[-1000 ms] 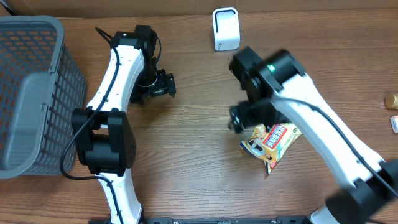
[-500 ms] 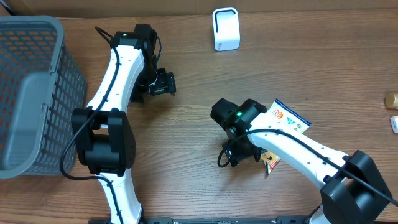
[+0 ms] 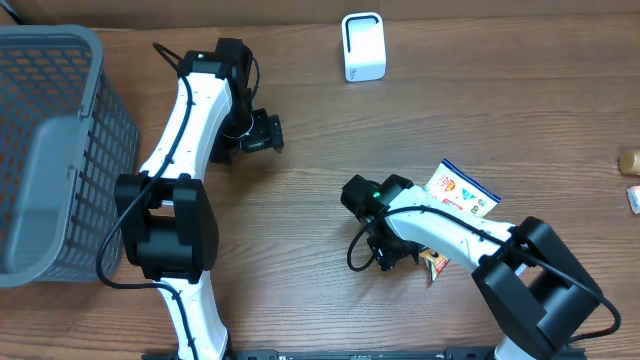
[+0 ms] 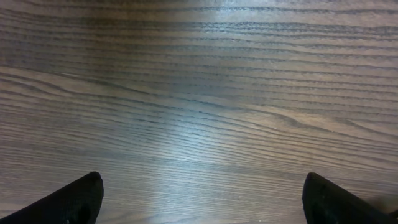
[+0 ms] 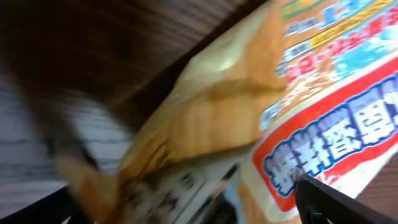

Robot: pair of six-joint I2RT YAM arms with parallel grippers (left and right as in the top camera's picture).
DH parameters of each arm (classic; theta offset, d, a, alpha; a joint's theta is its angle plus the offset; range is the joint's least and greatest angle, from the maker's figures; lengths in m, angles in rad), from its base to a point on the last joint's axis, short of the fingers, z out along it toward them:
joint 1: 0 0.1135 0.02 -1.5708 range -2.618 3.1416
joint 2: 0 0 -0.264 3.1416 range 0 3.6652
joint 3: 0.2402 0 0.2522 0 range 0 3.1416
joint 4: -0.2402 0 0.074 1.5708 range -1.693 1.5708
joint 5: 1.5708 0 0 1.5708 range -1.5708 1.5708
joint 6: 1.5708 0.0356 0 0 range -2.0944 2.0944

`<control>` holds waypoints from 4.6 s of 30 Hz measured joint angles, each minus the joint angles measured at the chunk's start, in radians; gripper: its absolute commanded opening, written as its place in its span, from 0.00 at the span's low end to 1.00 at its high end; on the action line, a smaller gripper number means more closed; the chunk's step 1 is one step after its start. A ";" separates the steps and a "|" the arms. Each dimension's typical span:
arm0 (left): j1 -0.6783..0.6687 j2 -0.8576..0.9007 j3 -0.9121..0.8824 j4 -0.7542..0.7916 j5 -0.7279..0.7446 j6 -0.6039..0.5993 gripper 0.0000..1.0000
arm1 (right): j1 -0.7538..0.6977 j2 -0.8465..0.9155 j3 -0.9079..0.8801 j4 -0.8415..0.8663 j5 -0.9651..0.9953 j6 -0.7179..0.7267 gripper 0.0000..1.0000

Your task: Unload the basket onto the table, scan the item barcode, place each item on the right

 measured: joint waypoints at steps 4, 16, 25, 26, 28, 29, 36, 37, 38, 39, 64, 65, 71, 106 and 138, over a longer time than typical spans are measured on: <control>0.000 0.000 0.000 0.002 0.000 0.000 0.94 | -0.024 0.001 -0.005 0.032 0.018 0.016 0.89; 0.000 0.000 0.000 0.005 0.000 0.000 0.95 | -0.150 -0.003 -0.042 0.107 0.002 0.030 0.04; 0.000 0.000 0.000 0.006 0.000 0.000 0.95 | -0.199 0.010 0.157 -0.034 -0.086 0.036 0.04; 0.000 0.000 0.000 0.006 0.000 0.000 0.95 | -0.202 0.011 0.211 -0.057 -0.111 0.030 0.04; 0.000 0.000 0.000 0.006 0.000 0.000 0.95 | -0.207 0.013 0.328 -0.099 -0.174 0.006 0.04; 0.000 0.000 0.000 0.006 0.000 0.000 0.95 | -0.208 0.013 0.396 -0.122 -0.214 -0.007 0.04; 0.000 0.000 0.000 0.005 0.000 0.000 0.95 | -0.209 0.013 0.727 -0.243 -0.491 -0.081 0.04; 0.000 0.000 0.000 0.005 0.000 0.000 0.95 | -0.209 0.012 0.750 -0.248 -0.535 -0.094 0.04; 0.000 0.000 0.000 0.006 0.000 0.000 0.95 | -0.210 0.012 0.762 -0.246 -0.578 -0.107 0.04; 0.000 0.000 0.000 0.006 0.000 0.000 0.95 | -0.213 0.012 0.769 -0.242 -0.621 -0.120 0.04; 0.000 0.000 0.000 0.009 0.000 0.000 0.95 | -0.791 0.017 0.274 -0.099 -0.855 -0.243 0.42; 0.000 0.000 0.000 0.009 0.000 0.000 0.95 | -0.819 0.017 0.274 -0.113 -0.834 -0.245 0.52; 0.000 0.000 0.000 0.009 0.000 0.000 0.96 | -0.889 0.017 0.274 -0.184 -0.740 -0.243 0.70; 0.000 0.000 0.000 0.021 0.000 0.000 0.97 | -0.219 0.017 0.309 -0.066 -0.190 -0.100 1.00; 0.000 0.000 0.000 0.025 0.000 0.000 0.97 | -0.090 0.216 0.309 0.001 0.064 -0.064 0.76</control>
